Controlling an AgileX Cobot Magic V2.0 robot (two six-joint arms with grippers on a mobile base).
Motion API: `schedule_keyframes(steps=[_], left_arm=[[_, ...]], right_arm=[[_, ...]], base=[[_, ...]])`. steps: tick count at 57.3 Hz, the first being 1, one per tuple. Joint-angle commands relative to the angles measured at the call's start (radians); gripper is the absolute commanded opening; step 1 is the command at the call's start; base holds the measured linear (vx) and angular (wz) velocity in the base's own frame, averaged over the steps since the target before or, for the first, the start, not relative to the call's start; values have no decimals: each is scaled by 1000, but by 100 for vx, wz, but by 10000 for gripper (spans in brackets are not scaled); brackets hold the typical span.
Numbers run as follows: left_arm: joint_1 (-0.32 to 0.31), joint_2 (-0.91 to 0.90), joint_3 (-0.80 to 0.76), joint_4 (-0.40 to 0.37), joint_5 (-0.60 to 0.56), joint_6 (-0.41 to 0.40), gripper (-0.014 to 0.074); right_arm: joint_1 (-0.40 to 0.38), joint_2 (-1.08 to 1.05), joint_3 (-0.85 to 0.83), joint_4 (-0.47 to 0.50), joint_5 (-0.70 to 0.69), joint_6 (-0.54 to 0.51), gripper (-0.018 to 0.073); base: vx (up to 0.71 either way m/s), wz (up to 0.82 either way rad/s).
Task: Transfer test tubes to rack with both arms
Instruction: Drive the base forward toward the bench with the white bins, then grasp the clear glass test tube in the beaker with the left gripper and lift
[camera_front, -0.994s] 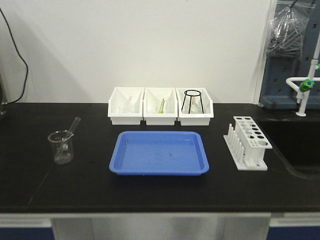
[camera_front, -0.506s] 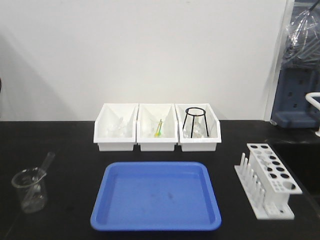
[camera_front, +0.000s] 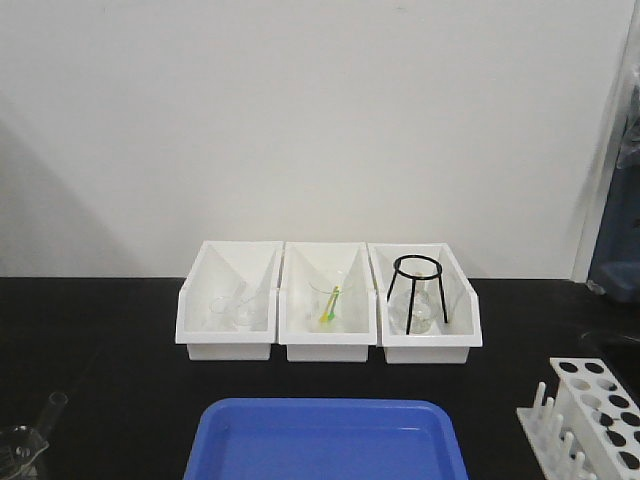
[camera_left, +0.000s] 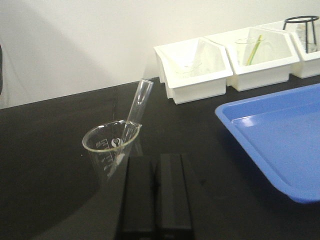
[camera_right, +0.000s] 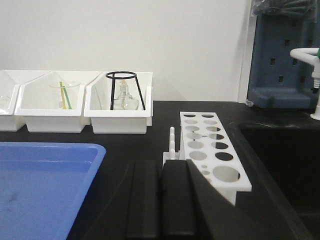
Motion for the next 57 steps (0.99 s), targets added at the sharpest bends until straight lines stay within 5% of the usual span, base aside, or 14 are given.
schedule_keyframes(steps=[1, 57], left_arm=[[2, -11, 26, -3, -82, -1, -20], [2, -11, 26, -1, -87, 2, -20]], right_arm=[[-6, -8, 12, -6, -90, -10, -8], [-6, -8, 12, -6, -90, -10, -8]], base=[[24, 9], [5, 0]])
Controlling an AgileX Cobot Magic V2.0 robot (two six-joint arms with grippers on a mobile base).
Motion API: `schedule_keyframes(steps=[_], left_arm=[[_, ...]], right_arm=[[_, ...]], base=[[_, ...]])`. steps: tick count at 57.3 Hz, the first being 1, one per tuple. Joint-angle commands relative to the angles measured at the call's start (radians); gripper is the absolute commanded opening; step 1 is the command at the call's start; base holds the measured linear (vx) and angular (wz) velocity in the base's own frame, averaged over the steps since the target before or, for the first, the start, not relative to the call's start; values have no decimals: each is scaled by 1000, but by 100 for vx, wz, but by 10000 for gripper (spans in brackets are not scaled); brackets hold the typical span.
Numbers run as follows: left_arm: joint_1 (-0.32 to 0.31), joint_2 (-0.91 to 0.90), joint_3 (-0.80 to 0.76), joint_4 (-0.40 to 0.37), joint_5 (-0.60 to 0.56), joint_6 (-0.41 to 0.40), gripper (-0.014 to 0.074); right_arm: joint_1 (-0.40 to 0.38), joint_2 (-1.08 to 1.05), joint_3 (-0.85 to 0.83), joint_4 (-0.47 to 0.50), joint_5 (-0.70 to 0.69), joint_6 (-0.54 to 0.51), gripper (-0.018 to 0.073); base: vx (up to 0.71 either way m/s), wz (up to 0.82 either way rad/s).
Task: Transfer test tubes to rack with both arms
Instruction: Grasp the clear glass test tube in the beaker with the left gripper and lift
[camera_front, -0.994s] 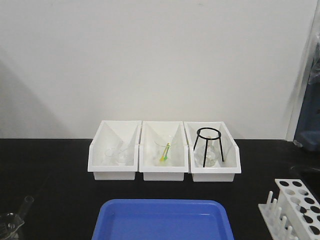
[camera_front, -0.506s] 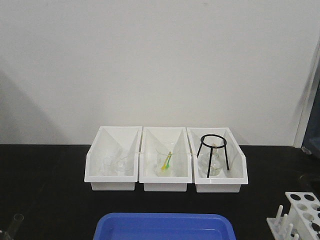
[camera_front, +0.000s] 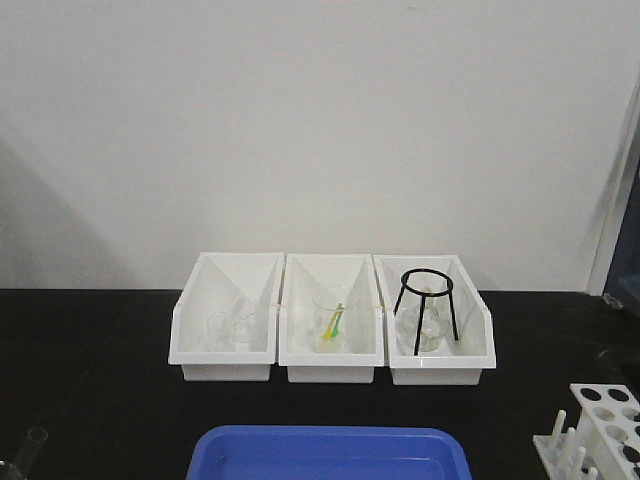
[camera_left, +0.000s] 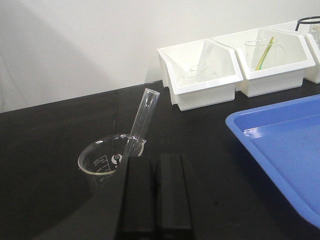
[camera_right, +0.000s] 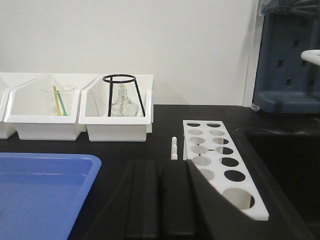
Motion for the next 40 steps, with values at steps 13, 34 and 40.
schedule_keyframes(steps=[13, 34, 40], left_arm=[[2, -11, 26, -2, -135, 2, -20], [2, -11, 23, -2, -295, 0, -20], [2, -11, 7, -2, -440, -5, -20]], right_arm=[[-6, -8, 12, -6, -91, -10, -8], [-6, -8, 12, -6, -141, -20, -8], [-6, -8, 8, -4, -205, -19, -8]], base=[[0, 0], [0, 0], [0, 0]])
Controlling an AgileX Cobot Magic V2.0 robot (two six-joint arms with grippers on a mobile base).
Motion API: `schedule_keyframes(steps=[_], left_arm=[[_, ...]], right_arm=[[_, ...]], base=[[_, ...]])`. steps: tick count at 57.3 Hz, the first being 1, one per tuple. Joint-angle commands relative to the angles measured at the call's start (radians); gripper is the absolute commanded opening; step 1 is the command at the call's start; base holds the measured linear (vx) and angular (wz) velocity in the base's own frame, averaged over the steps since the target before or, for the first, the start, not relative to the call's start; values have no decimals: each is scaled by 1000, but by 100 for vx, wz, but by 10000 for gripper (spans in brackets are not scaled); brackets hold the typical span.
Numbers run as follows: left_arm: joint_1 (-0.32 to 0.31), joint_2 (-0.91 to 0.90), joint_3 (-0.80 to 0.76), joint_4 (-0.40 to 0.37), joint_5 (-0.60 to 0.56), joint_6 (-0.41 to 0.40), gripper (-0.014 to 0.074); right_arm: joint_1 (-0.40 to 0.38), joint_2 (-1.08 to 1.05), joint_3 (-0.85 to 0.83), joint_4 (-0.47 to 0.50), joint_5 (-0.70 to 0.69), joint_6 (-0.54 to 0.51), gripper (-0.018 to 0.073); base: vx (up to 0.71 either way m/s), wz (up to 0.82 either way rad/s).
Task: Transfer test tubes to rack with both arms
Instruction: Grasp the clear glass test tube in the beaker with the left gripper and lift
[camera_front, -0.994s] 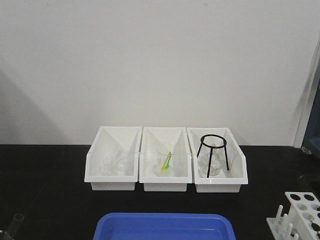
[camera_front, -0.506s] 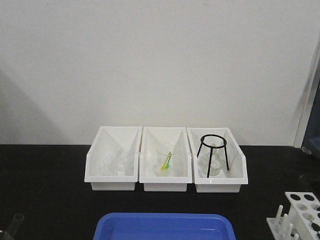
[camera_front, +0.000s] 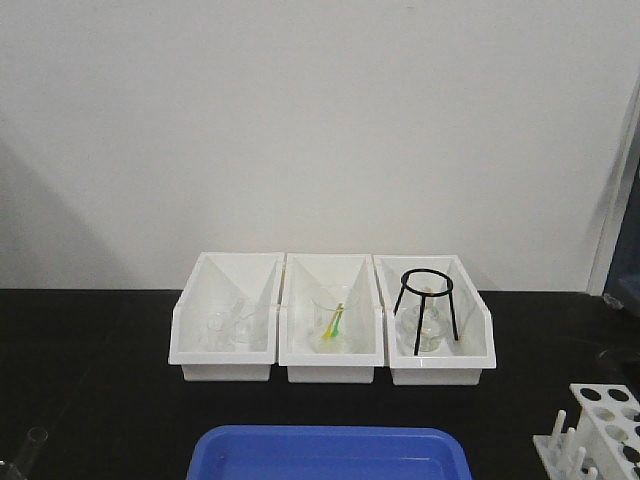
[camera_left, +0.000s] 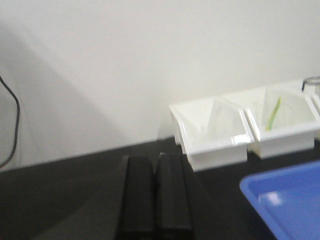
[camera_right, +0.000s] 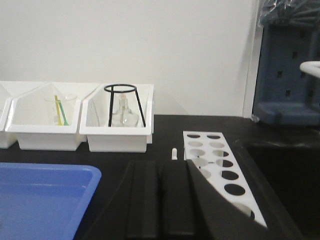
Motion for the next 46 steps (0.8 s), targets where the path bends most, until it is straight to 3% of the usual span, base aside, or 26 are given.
schedule_keyframes(steps=[1, 6, 20, 34, 46], left_arm=[[2, -11, 3, -5, -230, -12, -20], [2, -11, -50, -34, -255, -61, -20], [2, 63, -342, -63, -74, -74, -20], [2, 425, -743, -28, 40, -1, -20], [2, 691, -922, -28, 32, -1, -20]], right_arm=[[-6, -8, 5, -4, -151, -8, -8], [-6, -8, -34, 10, -151, -5, -8], [-6, 61, -307, 13, -98, -10, -8], [-6, 384, -651, 11, -99, -14, -8], [-6, 641, -841, 4, -138, -12, -8]], base=[[0, 0], [0, 0], [0, 0], [0, 0], [0, 0]])
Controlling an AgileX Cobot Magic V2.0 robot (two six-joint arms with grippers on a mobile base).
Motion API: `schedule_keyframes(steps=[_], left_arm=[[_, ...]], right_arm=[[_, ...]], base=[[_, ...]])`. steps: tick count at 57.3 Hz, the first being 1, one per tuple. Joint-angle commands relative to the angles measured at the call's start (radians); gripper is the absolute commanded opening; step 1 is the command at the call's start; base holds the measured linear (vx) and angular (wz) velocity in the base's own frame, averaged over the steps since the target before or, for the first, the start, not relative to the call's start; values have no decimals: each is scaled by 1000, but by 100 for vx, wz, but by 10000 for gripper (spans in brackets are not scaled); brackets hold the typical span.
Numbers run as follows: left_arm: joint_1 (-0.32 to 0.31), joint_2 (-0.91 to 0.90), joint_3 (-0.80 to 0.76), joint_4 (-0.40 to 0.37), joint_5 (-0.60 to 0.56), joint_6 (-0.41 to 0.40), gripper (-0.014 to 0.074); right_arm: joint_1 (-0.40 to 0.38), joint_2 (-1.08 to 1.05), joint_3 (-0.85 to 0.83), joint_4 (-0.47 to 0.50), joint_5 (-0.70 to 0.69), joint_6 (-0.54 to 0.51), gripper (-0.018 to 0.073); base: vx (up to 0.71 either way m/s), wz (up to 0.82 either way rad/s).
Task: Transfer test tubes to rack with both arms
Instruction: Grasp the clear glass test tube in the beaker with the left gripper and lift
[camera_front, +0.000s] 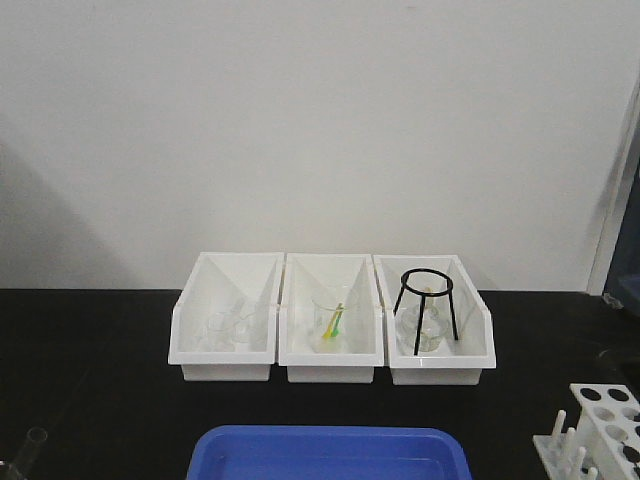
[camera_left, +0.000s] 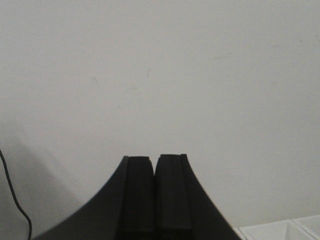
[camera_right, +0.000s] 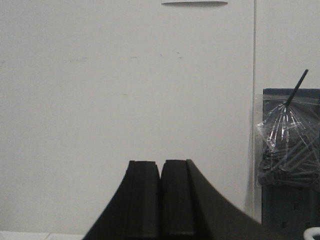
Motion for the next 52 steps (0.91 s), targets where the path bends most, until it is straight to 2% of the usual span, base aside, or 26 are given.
schedule_keyframes(steps=[1, 16, 20, 27, 34, 43, 52], left_arm=[[2, 100, -78, 0, -59, 0, -20], [2, 189, -89, -1, -56, 0, -2], [2, 195, -89, -1, -50, 0, 21], [2, 195, -89, -1, -42, 0, 121], [2, 195, -89, 0, -42, 0, 262], [2, 195, -89, 2, -40, 0, 460], [2, 195, -89, 2, -62, 0, 580]], right_arm=[[-6, 108, -85, -4, -83, -5, -8], [-6, 197, -97, 7, -77, -2, -3], [-6, 200, -97, 7, -59, -2, 6], [-6, 200, -97, 6, -25, -2, 73], [-6, 200, -97, 6, 3, -2, 189], [-6, 200, -97, 6, 36, -2, 447], [-6, 200, -97, 6, 22, -2, 662]], base=[[0, 0], [0, 0], [0, 0], [0, 0], [0, 0], [0, 0], [0, 0]])
